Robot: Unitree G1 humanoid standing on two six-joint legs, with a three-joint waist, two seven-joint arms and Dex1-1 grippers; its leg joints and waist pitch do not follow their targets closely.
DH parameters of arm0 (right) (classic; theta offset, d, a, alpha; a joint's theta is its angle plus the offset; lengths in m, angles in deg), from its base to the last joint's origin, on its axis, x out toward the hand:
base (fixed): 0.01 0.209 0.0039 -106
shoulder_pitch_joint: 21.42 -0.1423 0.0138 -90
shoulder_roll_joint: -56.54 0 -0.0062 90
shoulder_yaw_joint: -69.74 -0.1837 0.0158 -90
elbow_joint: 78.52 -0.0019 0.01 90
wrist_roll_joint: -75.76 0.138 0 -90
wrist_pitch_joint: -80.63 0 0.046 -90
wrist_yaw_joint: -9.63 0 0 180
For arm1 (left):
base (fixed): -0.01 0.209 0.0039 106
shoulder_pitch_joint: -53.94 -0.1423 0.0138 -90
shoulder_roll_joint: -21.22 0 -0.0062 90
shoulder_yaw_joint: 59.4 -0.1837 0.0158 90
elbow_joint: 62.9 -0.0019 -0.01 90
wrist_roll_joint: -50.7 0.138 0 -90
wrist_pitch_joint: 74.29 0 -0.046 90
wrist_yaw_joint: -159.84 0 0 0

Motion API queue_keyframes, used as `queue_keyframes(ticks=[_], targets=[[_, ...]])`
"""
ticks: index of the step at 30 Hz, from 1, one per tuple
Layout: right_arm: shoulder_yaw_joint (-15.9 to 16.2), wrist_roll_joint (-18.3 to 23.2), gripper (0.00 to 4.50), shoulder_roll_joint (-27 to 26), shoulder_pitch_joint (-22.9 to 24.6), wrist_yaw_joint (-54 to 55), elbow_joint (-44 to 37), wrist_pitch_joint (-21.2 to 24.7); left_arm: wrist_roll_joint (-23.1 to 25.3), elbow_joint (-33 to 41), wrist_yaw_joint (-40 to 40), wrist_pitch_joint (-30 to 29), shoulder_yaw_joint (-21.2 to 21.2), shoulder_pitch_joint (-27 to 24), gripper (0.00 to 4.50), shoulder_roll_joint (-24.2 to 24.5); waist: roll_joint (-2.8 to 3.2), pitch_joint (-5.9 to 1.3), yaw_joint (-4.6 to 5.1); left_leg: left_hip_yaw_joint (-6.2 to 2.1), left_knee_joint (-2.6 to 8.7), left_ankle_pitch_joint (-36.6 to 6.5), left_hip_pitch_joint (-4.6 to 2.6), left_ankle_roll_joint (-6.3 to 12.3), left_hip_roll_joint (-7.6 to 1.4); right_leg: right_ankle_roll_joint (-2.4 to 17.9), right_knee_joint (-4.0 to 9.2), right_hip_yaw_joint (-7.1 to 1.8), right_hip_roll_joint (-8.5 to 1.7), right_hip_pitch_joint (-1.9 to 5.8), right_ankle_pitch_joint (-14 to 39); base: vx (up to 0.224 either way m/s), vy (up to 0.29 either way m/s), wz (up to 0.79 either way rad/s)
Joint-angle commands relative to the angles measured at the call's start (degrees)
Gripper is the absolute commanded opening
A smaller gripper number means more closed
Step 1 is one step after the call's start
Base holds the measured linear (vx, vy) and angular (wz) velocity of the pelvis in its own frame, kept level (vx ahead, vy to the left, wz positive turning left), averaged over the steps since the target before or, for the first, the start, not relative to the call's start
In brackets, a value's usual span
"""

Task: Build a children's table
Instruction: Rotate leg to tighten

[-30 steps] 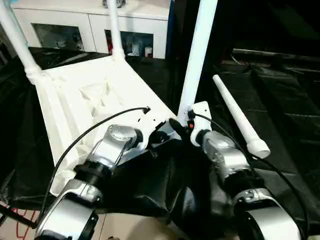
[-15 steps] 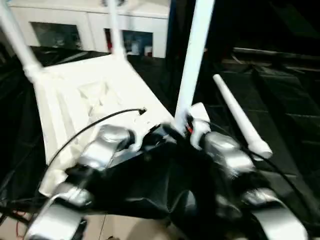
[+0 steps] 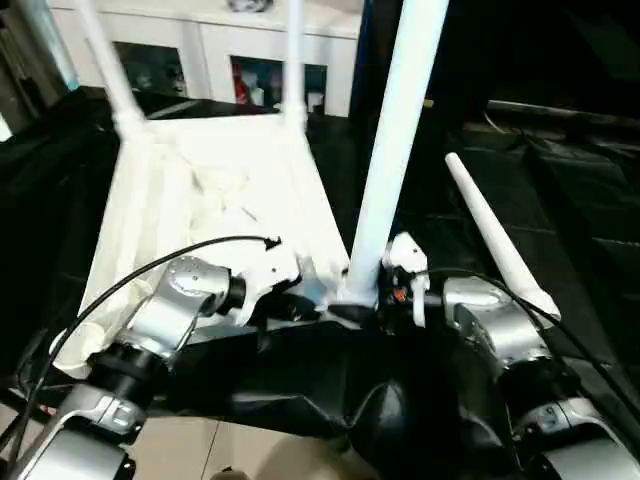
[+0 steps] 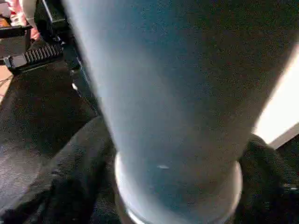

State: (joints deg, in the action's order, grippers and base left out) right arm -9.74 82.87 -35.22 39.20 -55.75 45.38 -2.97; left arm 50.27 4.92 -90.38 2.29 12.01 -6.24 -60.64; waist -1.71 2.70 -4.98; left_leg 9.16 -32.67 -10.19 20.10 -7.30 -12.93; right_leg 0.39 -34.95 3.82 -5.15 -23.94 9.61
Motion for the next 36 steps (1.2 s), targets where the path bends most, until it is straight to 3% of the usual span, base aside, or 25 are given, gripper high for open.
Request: queue_keyframes(ticks=[1, 8, 11, 13, 15, 16, 18, 19, 20, 21, 25, 26, 27, 28, 29, 32, 34, 35, 36], targets=[[1.6, 0.8, 3.27, -0.5, 0.1, -1.7, -1.5, 1.0, -1.4, 2.1, -2.3, 0.0, -2.1, -0.1, 0.00, -0.9, 0.06, -3.49, 0.30, 1.12, 3.64, -12.4, 0.10, 2.74, 0.08, 11.8, 3.98, -2.07, -1.84, 3.34, 13.5, 0.000, 0.000, 0.00], [1.4, 1.7, 2.80, -2.0, 1.1, -0.6, -2.8, 3.5, -1.3, 1.5, 0.0, 0.0, -1.3, 0.1, 0.00, -2.3, -0.07, -3.59, 0.13, 1.16, 3.52, -10.7, 0.22, 2.88, 0.16, 12.0, 3.70, -2.10, -1.83, 3.53, 11.3, 0.000, 0.000, 0.00], [0.8, 1.1, 2.76, -3.4, 1.1, 2.7, -2.1, 4.3, -0.9, 0.2, 3.0, -0.9, -0.5, 1.0, 0.00, -4.2, -0.12, -3.37, 0.17, 1.19, 3.64, -12.0, 0.19, 2.46, 0.22, 11.2, 4.09, -2.07, -1.86, 3.36, 14.3, 0.000, 0.000, 0.00], [-0.4, 0.1, 2.76, -5.5, 0.4, 8.6, 0.3, 4.5, 0.3, -2.7, 8.2, -1.7, 0.6, 2.8, 0.00, -6.8, -0.19, -3.27, 0.15, 1.12, 3.73, -13.5, 0.03, 1.53, 0.28, 9.6, 4.58, -2.05, -2.02, 3.19, 19.0, 0.000, 0.000, 0.00], [-3.4, -1.4, 2.75, -9.3, -2.1, 20.8, 5.9, 5.0, 1.7, -7.1, 16.1, -3.1, 2.3, 6.0, 0.00, -10.5, -0.20, -3.14, 0.45, 1.07, 3.76, -14.5, 0.01, 0.52, 0.58, 8.0, 5.04, -1.93, -1.96, 3.03, 23.3, 0.000, 0.000, 0.00], [-3.4, -1.4, 2.75, -9.3, -2.1, 20.8, 5.9, 5.0, 1.7, -7.1, 16.1, -3.1, 2.3, 6.0, 0.00, -10.5, -0.26, -3.09, 0.70, 1.00, 3.75, -15.3, -0.11, -0.04, 0.70, 7.0, 5.40, -1.81, -2.04, 2.87, 26.4, -0.051, -0.007, -0.02], [-6.9, -1.1, 2.75, -13.0, -4.8, 31.8, 10.6, 5.9, 2.5, -10.6, 22.6, -4.6, 3.8, 9.1, 0.00, -13.6, -0.01, -3.15, 0.94, 0.77, 3.79, -15.0, 0.27, -0.16, 0.77, 5.8, 5.58, -1.67, -2.14, 3.06, 27.8, 0.000, 0.000, 0.00], [-7.7, -0.7, 2.74, -14.1, -5.5, 34.2, 11.7, 5.7, 2.7, -11.5, 24.6, -5.0, 4.1, 9.9, 0.00, -14.5, -0.28, -3.20, 1.31, 0.83, 3.62, -15.6, 0.03, -0.15, 0.96, 5.3, 5.84, -1.55, -1.98, 2.73, 28.8, 0.000, 0.000, 0.00], [-8.2, -0.6, 2.74, -15.1, -6.0, 36.0, 12.4, 4.9, 3.0, -12.2, 25.9, -5.1, 4.4, 10.5, 0.00, -15.1, 0.05, -3.34, 1.46, 0.77, 3.59, -15.5, 0.09, 0.01, 0.94, 5.3, 5.87, -1.52, -2.08, 2.79, 28.8, 0.000, 0.000, 0.00], [-8.3, -1.0, 2.74, -15.9, -6.4, 37.8, 13.0, 4.0, 3.3, -12.6, 26.6, -5.1, 4.4, 10.9, 0.00, -15.4, -0.11, -3.37, 1.62, 0.76, 3.64, -15.0, 0.41, 0.37, 0.87, 5.4, 5.82, -1.51, -2.02, 2.89, 27.3, 0.000, 0.000, 0.00], [-6.5, -4.4, 2.74, -17.9, -7.3, 39.4, 14.6, -1.9, 4.1, -13.7, 27.6, -3.5, 4.4, 11.5, 0.00, -16.6, 0.00, -3.57, 1.82, 0.87, 3.61, -13.9, 0.58, 1.08, 0.79, 7.2, 5.24, -1.61, -1.81, 3.03, 21.8, 0.000, 0.000, 0.00], [-6.7, -3.9, 2.74, -18.2, -7.4, 38.6, 14.8, -1.6, 4.1, -13.7, 27.3, -3.2, 4.3, 11.4, 0.00, -16.6, -0.01, -3.63, 1.81, 0.91, 3.55, -13.6, 0.58, 1.28, 0.76, 7.6, 5.13, -1.66, -1.79, 3.04, 20.6, 0.000, 0.000, 0.00], [-7.1, -3.0, 3.30, -18.5, -7.4, 37.2, 15.0, -1.0, 3.8, -13.4, 26.2, -2.3, 3.9, 11.0, 0.00, -16.5, 0.04, -3.63, 1.81, 0.92, 3.56, -13.1, 0.56, 1.69, 0.69, 8.6, 4.84, -1.69, -1.70, 3.16, 18.3, 0.000, 0.000, 0.00], [-7.5, -2.2, 3.44, -18.6, -7.3, 35.9, 14.6, -0.7, 3.5, -12.9, 25.2, -2.3, 3.7, 10.7, 0.00, -16.1, 0.04, -3.70, 1.79, 0.97, 3.49, -12.4, 0.65, 2.04, 0.69, 9.5, 4.58, -1.76, -1.67, 3.31, 16.0, 0.000, 0.000, 0.00], [-7.5, -2.0, 3.44, -18.5, -7.2, 35.3, 14.5, -0.7, 3.4, -12.7, 24.7, -2.3, 3.6, 10.5, 0.00, -16.0, -0.30, -3.70, 1.81, 1.04, 3.48, -12.2, 0.70, 2.32, 0.70, 9.7, 4.56, -1.75, -1.68, 3.40, 15.5, 0.000, 0.000, 0.00], [-6.5, -2.2, 3.80, -17.4, -7.0, 32.7, 13.7, -1.5, 2.6, -11.3, 22.2, -2.5, 3.1, 9.4, 0.00, -14.9, 0.00, -3.71, 1.84, 0.95, 3.52, -11.5, 0.78, 2.80, 0.61, 10.5, 4.32, -1.73, -1.85, 3.58, 14.2, 0.000, 0.000, 0.00], [-5.8, -2.3, 3.80, -16.6, -6.8, 30.5, 13.4, -2.0, 2.2, -10.5, 20.6, -2.2, 2.9, 8.8, 0.00, -14.1, 0.02, -3.68, 2.15, 0.99, 3.49, -11.9, 0.79, 2.93, 0.57, 11.2, 4.26, -1.78, -1.83, 3.61, 13.5, 0.000, 0.000, 0.00], [-5.5, -2.2, 3.80, -16.1, -6.6, 28.8, 13.0, -2.1, 2.2, -10.2, 19.8, -2.0, 2.7, 8.5, 0.00, -13.8, -0.29, -3.67, 2.26, 1.03, 3.49, -12.0, 0.77, 3.10, 0.56, 11.2, 4.30, -1.77, -1.78, 3.60, 13.6, 0.000, 0.000, 0.00], [-4.7, -2.0, 3.80, -14.9, -6.1, 25.3, 11.8, -2.1, 2.0, -9.5, 18.1, -1.3, 2.4, 7.9, 0.00, -13.0, -0.12, -3.66, 2.28, 1.01, 3.48, -12.0, 0.70, 3.28, 0.54, 11.5, 4.28, -1.80, -1.85, 3.62, 13.6, 0.000, 0.000, 0.00]])
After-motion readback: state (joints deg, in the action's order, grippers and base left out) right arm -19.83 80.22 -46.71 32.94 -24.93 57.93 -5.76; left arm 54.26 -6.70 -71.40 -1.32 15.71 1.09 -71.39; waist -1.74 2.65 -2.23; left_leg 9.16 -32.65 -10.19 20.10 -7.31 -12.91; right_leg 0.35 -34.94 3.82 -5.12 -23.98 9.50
